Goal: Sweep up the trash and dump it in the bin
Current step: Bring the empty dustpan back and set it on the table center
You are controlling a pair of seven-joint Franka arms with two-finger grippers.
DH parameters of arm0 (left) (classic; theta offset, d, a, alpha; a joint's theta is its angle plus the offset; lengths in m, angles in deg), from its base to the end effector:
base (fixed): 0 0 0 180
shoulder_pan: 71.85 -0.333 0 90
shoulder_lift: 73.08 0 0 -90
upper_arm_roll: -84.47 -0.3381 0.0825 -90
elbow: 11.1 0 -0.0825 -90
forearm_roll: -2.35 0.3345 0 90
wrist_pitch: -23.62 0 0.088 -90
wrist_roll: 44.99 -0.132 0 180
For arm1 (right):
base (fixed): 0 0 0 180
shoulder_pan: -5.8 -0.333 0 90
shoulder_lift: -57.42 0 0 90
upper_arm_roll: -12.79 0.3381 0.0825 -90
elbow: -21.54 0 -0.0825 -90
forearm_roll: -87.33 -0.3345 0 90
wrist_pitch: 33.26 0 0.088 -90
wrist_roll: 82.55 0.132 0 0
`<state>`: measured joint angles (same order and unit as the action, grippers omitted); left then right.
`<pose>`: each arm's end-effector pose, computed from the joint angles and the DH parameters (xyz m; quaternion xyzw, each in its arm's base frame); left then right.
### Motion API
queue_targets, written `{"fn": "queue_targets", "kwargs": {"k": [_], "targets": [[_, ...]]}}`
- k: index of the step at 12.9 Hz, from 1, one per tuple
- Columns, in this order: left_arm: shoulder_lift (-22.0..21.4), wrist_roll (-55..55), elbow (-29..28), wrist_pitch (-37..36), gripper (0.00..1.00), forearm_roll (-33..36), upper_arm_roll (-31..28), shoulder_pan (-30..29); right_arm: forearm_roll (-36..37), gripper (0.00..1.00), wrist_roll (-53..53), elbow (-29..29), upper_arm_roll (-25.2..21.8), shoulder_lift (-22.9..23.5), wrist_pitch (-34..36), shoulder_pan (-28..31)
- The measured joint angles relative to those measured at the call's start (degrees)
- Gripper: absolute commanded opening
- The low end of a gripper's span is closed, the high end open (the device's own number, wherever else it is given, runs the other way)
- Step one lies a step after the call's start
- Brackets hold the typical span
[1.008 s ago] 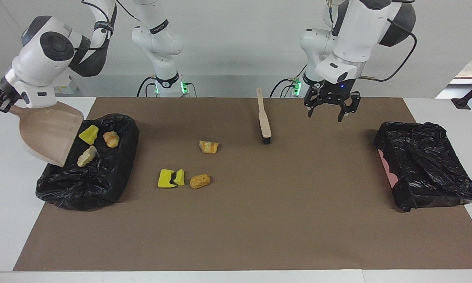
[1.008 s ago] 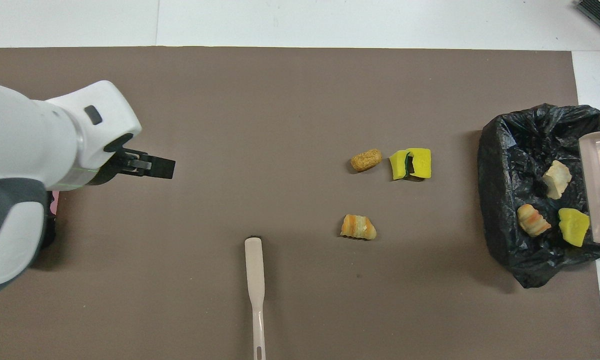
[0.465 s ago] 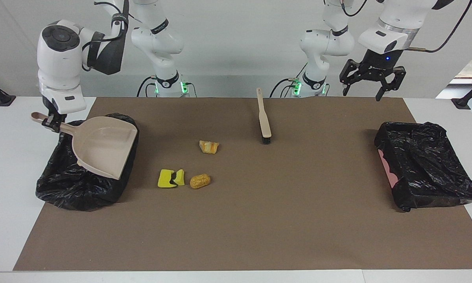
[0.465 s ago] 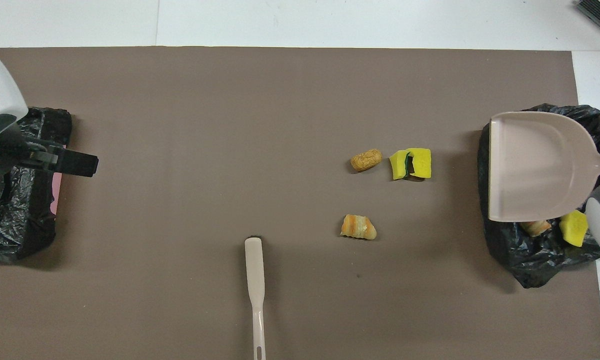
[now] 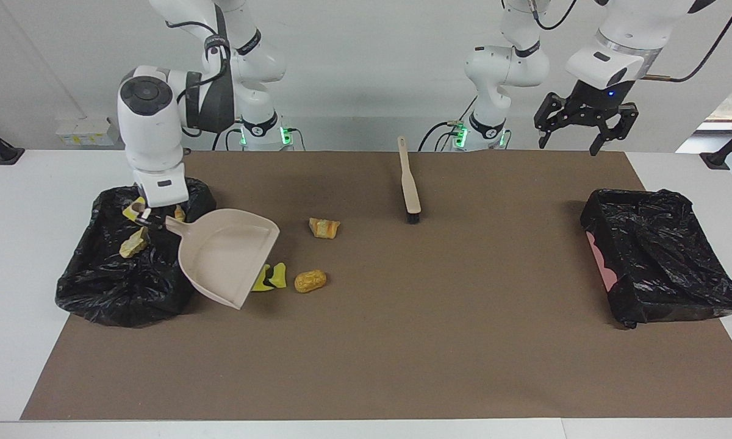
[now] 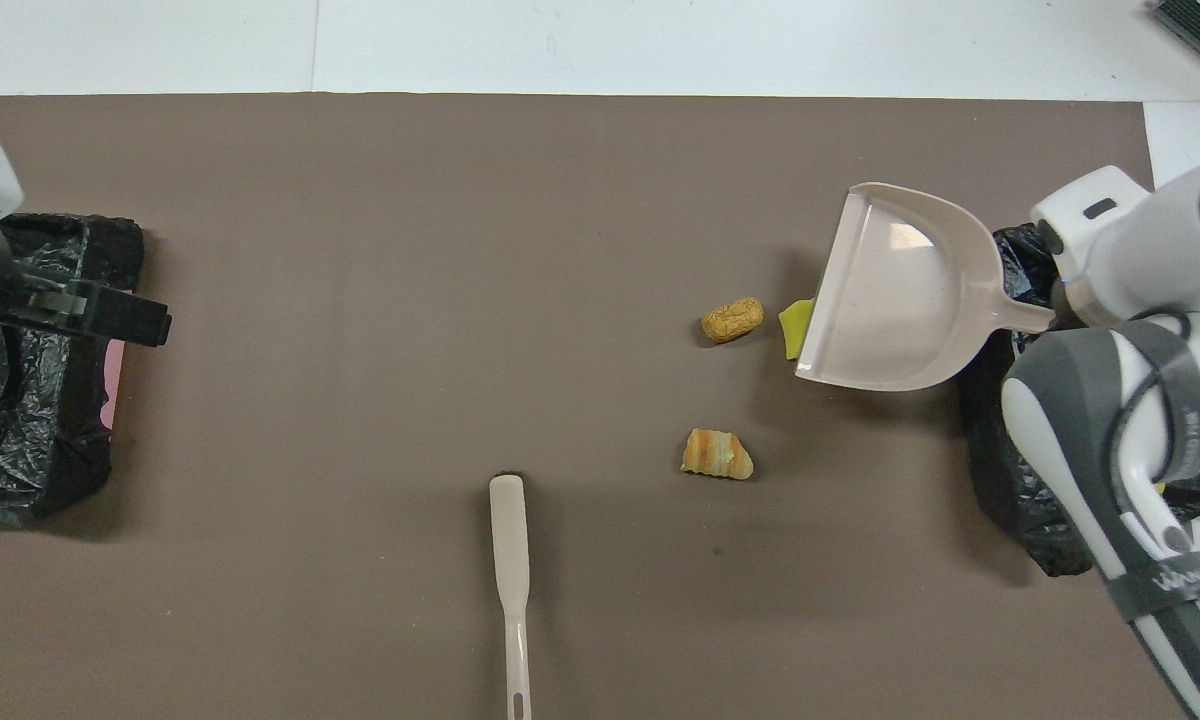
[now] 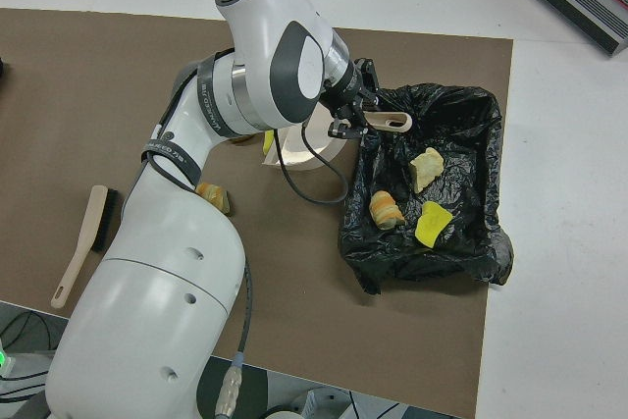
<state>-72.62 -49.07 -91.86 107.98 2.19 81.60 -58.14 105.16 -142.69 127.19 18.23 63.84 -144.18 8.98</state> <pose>0.4893 -0.0942 0.6760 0.9911 -0.1300 0.0273 0.0028 0.5484 -0.0084 0.4808 0.8164 0.5605 -0.0755 0.1171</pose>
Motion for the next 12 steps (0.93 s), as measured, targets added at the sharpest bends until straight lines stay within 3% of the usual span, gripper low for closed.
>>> {"fn": "queue_targets", "kwargs": {"k": [4,7,12], "targets": [[-0.01,0.0,0.22,-0.89,1.0,0.0,-0.25,-1.05,-6.07,0.0,16.84,-1.91,0.06,5.11,-0.97,-7.66],[-0.01,0.0,0.22,-1.09,1.0,0.0,-0.34,-1.48,-12.15,0.0,27.31,-5.5,0.05,8.9,-0.97,-10.25],[-0.01,0.0,0.22,-1.16,1.0,0.0,-0.37,-1.84,-17.25,0.0,59.57,-10.32,0.1,13.19,-1.04,-20.95]]}}
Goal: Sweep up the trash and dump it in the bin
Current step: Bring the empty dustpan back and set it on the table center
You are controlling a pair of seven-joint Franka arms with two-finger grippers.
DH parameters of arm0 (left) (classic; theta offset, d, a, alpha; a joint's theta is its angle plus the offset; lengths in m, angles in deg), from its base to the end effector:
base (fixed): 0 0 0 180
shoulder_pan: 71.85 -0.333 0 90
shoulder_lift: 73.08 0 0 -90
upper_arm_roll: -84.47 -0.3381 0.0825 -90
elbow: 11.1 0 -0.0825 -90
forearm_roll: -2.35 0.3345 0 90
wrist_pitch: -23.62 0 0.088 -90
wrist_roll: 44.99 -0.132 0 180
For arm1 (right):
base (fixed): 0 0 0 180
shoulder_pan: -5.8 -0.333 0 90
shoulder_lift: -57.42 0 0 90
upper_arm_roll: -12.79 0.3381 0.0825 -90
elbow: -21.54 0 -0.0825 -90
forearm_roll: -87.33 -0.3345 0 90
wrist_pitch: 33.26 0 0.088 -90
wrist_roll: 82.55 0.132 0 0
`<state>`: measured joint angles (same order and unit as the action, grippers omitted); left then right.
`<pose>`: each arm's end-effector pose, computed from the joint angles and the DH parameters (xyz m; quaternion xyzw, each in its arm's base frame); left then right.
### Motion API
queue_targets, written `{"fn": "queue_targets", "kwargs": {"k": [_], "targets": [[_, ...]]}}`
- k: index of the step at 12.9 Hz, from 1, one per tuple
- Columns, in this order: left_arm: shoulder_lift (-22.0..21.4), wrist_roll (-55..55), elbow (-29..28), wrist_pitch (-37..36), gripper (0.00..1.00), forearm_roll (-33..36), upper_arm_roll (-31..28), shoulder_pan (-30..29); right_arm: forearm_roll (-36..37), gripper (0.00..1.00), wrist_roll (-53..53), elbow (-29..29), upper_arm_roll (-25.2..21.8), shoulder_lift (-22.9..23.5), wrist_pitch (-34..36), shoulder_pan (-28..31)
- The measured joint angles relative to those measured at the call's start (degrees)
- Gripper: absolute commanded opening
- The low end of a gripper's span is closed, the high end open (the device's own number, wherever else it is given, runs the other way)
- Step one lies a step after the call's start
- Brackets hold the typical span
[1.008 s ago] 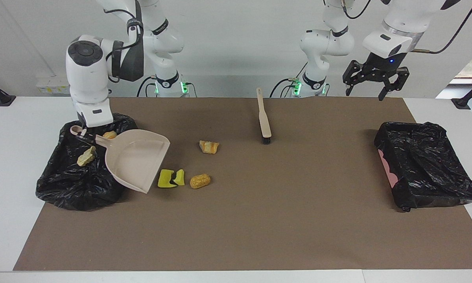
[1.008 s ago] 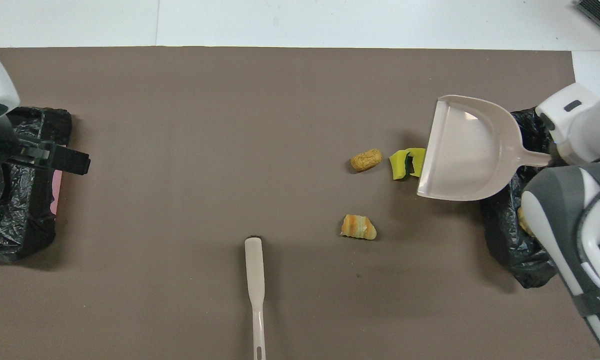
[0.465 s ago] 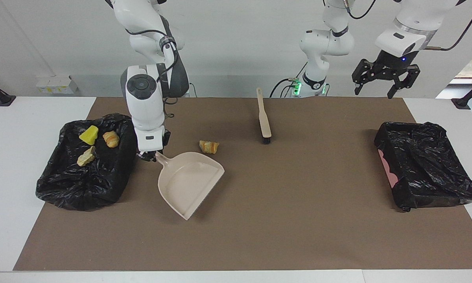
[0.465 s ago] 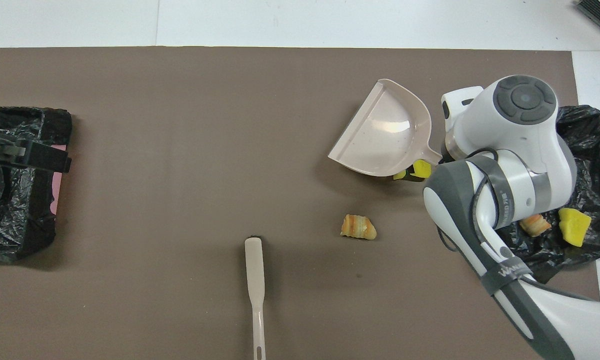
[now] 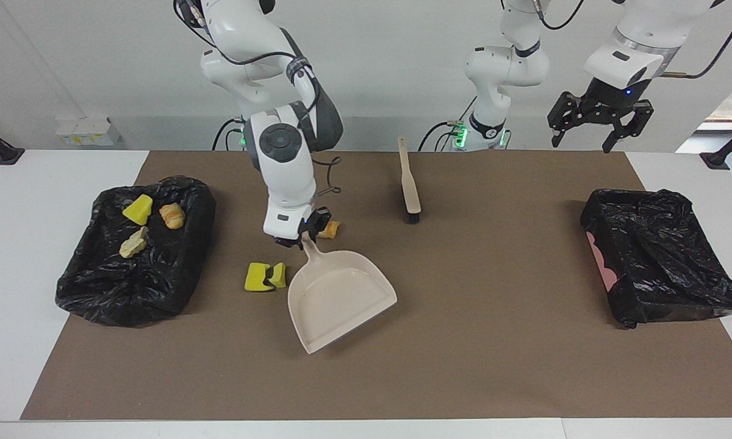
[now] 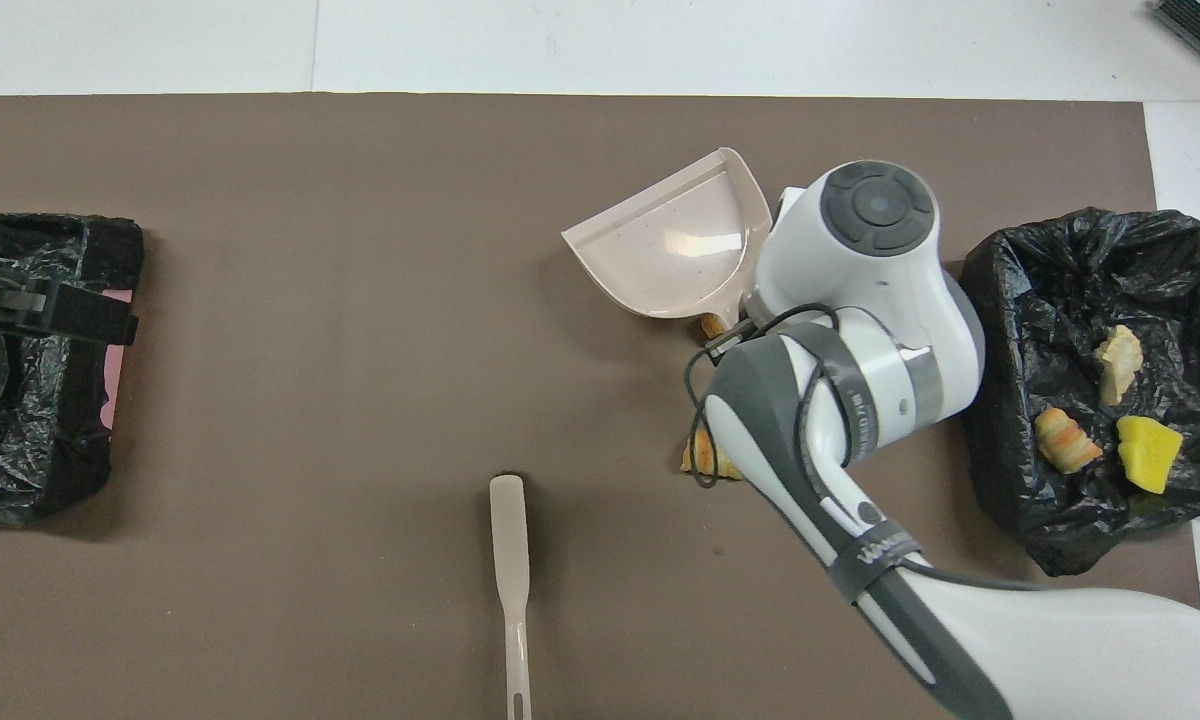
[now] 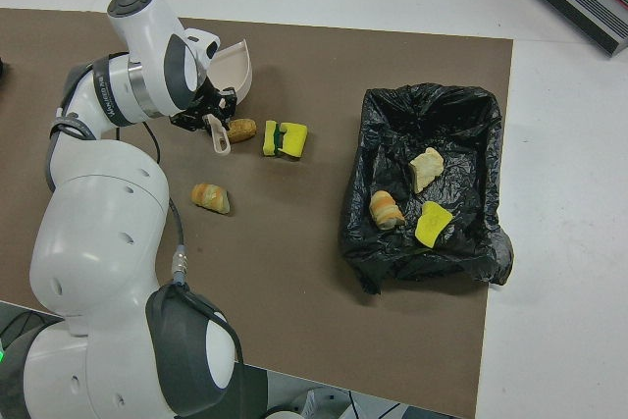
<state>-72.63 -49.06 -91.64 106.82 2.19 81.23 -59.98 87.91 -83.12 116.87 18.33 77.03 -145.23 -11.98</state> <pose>0.4899 -0.0749 0.6758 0.9937 -0.1108 0.0192 0.0019 0.5632 0.2349 0.4220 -0.9780 -0.2065 0.0269 0.0064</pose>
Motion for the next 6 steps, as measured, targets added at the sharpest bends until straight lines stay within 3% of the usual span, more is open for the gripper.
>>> {"fn": "queue_targets", "kwargs": {"k": [6], "targets": [[0.0,0.0,0.0,-0.16,1.0,0.0,0.01,-0.87,-2.87,0.0,24.69,-13.44,0.0,11.91,-0.81,-9.05]]}}
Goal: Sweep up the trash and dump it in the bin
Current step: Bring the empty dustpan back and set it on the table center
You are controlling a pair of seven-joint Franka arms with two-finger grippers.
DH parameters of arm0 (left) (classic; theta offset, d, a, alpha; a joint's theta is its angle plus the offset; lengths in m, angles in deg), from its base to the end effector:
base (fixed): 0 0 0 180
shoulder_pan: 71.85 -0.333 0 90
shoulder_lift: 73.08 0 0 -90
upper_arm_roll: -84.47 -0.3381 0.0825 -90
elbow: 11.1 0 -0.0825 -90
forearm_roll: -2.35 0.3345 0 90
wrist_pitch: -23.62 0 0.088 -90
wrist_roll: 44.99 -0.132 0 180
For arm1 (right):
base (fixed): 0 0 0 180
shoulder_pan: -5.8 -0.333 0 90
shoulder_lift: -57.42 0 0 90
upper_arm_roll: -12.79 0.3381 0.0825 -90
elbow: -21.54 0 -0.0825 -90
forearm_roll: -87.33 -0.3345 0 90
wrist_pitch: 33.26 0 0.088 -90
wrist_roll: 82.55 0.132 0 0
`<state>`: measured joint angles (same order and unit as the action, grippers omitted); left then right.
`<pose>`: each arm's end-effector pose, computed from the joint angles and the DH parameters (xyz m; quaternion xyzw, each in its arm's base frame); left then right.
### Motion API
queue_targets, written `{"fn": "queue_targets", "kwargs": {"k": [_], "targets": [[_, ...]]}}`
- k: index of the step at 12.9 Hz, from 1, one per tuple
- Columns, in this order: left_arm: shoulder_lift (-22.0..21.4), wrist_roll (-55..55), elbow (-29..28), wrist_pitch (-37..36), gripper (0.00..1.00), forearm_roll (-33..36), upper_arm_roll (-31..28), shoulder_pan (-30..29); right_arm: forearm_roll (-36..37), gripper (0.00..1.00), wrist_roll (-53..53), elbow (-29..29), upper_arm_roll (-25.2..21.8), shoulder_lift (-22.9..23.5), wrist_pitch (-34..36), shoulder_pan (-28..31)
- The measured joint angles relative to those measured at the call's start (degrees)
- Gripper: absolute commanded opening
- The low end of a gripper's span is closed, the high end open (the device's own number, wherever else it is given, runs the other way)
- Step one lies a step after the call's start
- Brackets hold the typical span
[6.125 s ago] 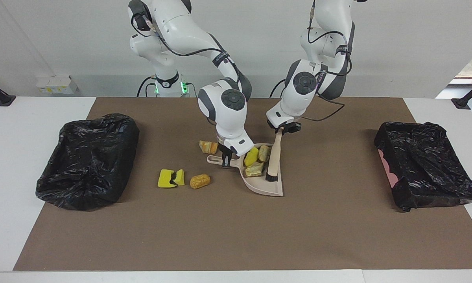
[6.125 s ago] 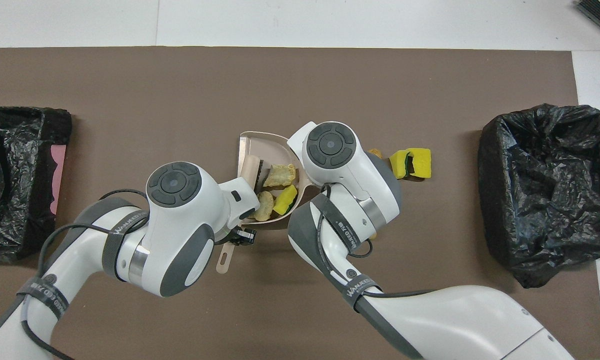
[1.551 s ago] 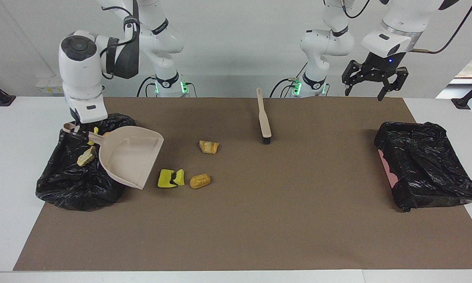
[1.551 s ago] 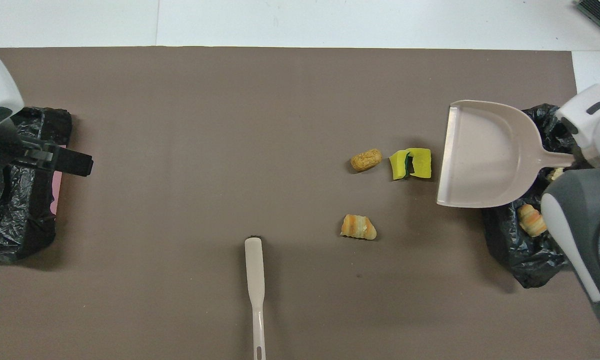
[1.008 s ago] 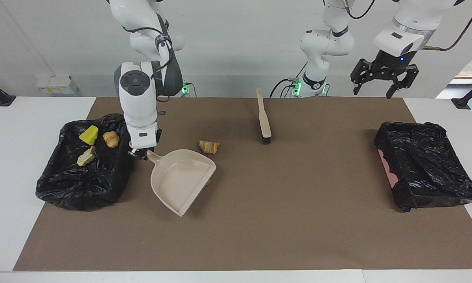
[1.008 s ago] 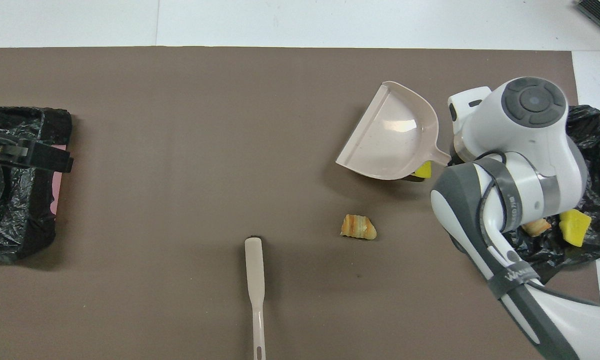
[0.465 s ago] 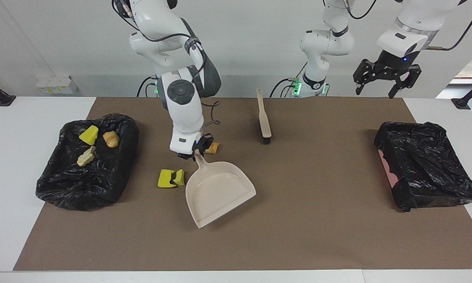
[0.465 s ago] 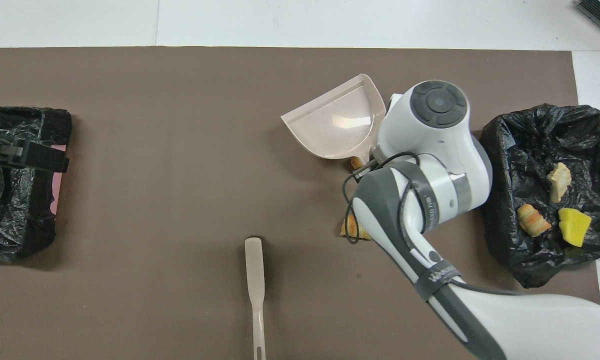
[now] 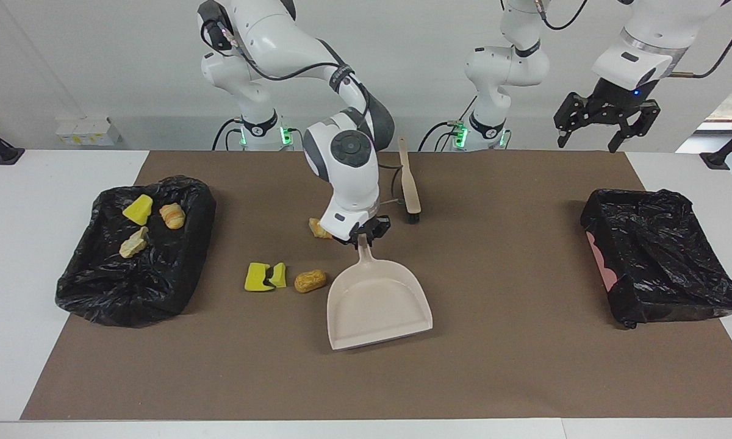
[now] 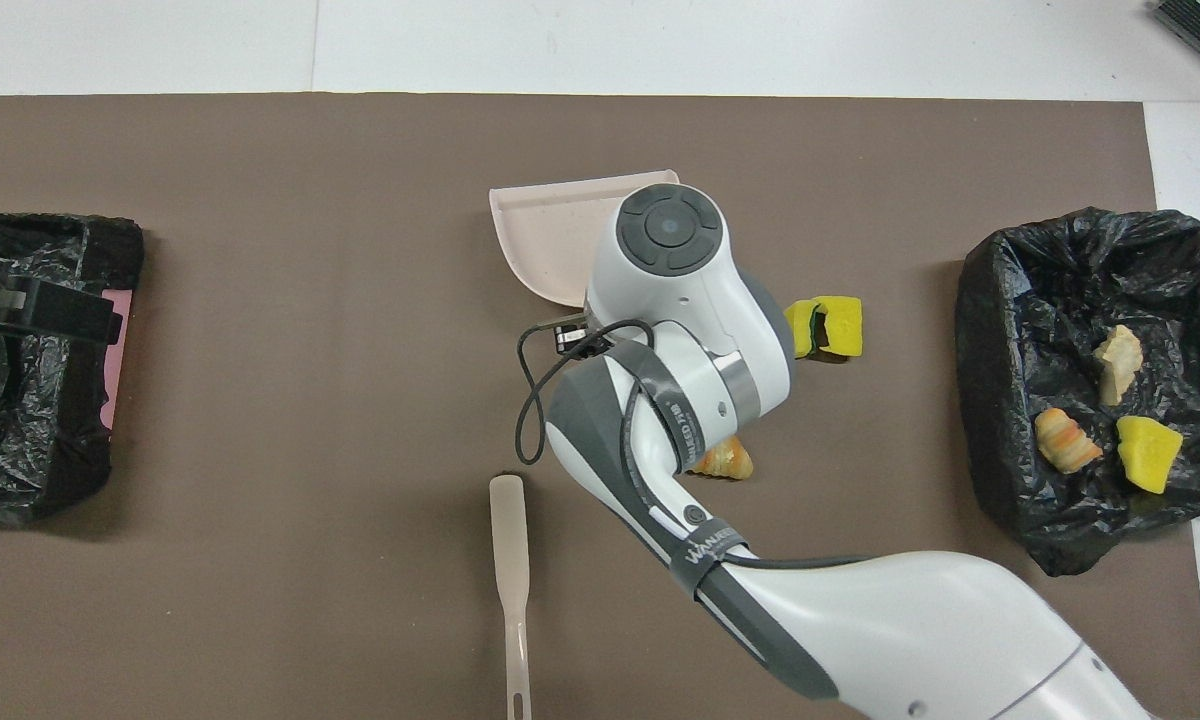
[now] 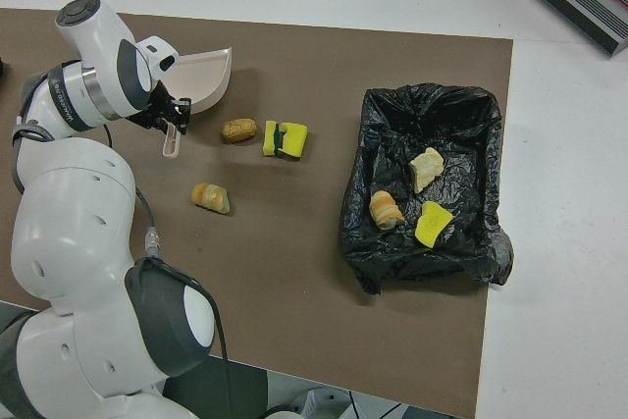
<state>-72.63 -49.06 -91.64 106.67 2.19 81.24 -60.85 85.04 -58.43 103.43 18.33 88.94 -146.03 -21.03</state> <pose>0.4907 -0.0675 0.6756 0.9945 -0.1033 0.0179 0.0017 0.5734 0.3529 0.3895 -0.9974 -0.0571 0.0246 0.0364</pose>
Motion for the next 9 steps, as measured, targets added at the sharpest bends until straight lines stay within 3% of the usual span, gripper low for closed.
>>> {"fn": "queue_targets", "kwargs": {"k": [4,5,6,9], "targets": [[0.0,0.02,-0.02,0.0,1.0,0.0,0.04,0.0,-0.01,0.0,6.9,-7.36,-0.03,7.22,-1.17,-3.08],[0.0,0.03,-0.04,0.0,1.0,0.0,0.05,0.0,-0.01,0.85,7.5,-7.86,-0.04,8.07,-1.21,-3.39],[0.0,0.04,-0.09,0.0,1.0,0.0,0.05,0.0,0.0,1.0,7.95,-8.09,-0.05,8.25,-1.21,-3.46],[0.0,0.05,-0.26,1.07,1.0,0.0,0.05,0.0,-0.01,1.0,7.85,-8.38,-0.16,7.41,-0.56,-3.11]]}}
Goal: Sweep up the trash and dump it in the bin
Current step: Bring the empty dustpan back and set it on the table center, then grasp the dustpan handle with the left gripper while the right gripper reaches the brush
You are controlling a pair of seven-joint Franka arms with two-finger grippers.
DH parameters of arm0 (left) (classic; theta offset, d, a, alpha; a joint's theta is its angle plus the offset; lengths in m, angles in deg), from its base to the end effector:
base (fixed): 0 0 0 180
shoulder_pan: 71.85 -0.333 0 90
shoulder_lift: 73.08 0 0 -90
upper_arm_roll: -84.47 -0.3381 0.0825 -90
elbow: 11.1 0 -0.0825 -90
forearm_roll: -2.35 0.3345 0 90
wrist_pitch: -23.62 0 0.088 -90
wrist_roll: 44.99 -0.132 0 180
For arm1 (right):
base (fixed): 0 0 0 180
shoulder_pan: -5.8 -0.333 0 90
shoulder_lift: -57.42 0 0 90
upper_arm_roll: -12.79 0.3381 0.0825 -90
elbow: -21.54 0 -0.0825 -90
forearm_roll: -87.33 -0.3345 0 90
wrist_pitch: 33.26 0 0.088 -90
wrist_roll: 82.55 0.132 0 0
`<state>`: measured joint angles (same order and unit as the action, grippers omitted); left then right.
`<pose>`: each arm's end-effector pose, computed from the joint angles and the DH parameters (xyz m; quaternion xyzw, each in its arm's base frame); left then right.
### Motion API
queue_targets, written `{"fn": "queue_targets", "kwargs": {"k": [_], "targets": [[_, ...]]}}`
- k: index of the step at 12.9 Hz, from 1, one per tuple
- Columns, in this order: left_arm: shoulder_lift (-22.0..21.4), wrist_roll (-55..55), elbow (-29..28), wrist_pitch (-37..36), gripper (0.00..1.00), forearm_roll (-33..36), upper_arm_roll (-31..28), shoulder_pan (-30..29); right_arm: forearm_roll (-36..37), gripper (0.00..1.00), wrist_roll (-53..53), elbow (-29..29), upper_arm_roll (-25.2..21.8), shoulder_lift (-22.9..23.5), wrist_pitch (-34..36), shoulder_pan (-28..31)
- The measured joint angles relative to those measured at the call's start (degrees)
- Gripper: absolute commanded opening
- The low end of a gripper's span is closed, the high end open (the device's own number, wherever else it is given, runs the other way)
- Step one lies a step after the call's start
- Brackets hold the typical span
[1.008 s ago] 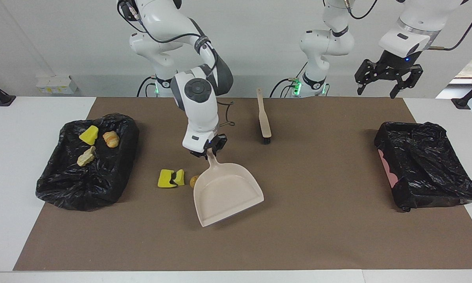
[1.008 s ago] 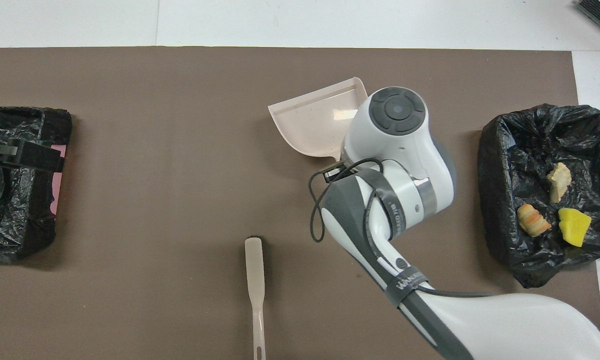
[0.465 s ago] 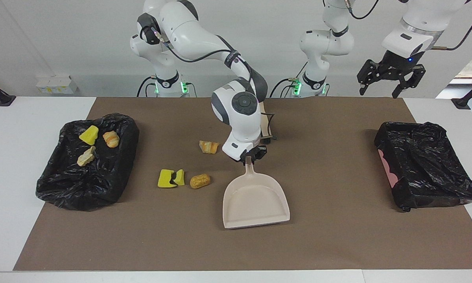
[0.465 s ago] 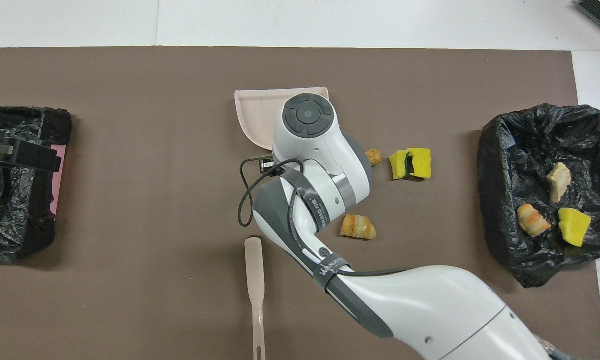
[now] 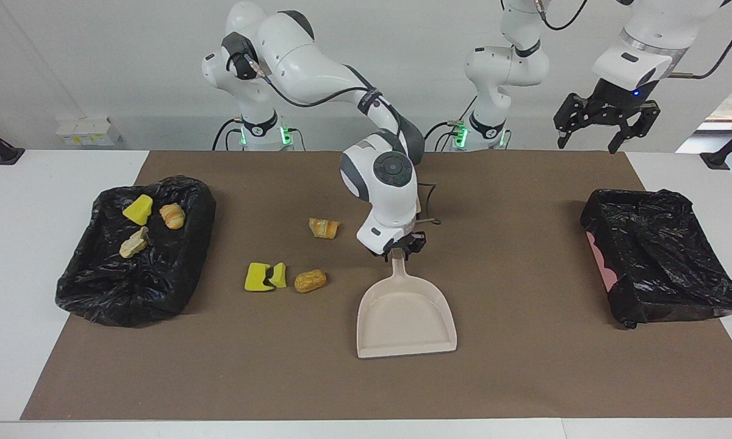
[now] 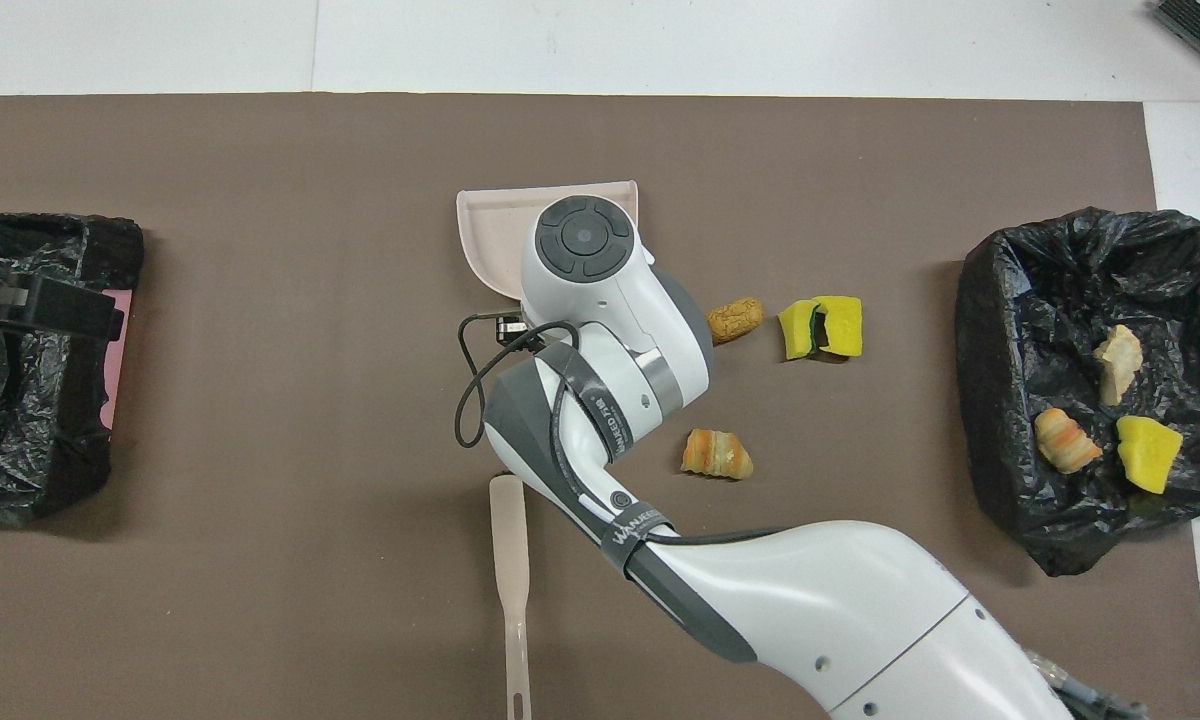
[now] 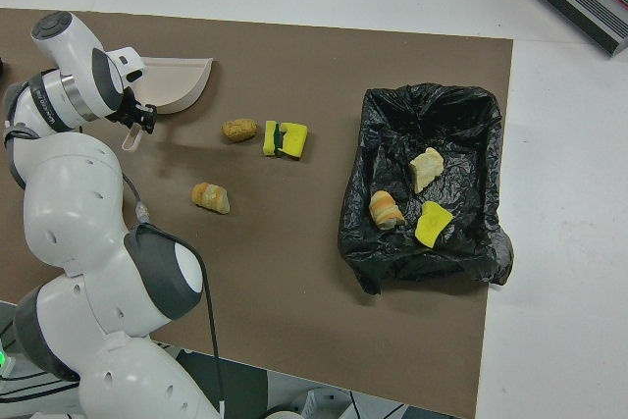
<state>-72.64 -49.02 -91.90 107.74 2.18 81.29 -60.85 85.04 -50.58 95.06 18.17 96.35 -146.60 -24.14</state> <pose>0.4929 -0.0683 0.6755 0.9943 -0.1034 0.0251 0.0021 0.5845 0.3982 0.3638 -0.9988 -0.0108 0.0189 0.0448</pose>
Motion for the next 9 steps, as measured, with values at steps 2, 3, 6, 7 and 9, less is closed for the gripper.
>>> {"fn": "queue_targets", "kwargs": {"k": [2,3,6,7,9], "targets": [[0.0,-0.01,-0.18,2.02,1.0,0.0,-0.02,-0.12,-0.01,1.0,-1.22,0.92,-0.01,-3.21,3.42,0.4],[0.02,-0.01,-0.39,3.56,1.0,0.0,-0.07,-0.32,-0.17,1.0,-1.39,1.61,0.03,-5.21,5.99,0.28],[0.84,-0.03,-1.3,7.63,1.0,-0.1,0.05,-0.5,-1.59,1.0,-1.52,6.61,0.4,-11.68,9.66,-0.96],[1.7,-0.03,-1.64,9.34,1.0,-0.16,0.31,-0.49,-1.84,1.0,-1.36,9.68,0.66,-14.0,9.72,-1.89],[4.32,-0.03,-2.24,12.91,1.0,-0.4,1.04,0.21,-2.04,1.0,1.18,16.7,0.85,-18.33,8.14,-5.17]]}}
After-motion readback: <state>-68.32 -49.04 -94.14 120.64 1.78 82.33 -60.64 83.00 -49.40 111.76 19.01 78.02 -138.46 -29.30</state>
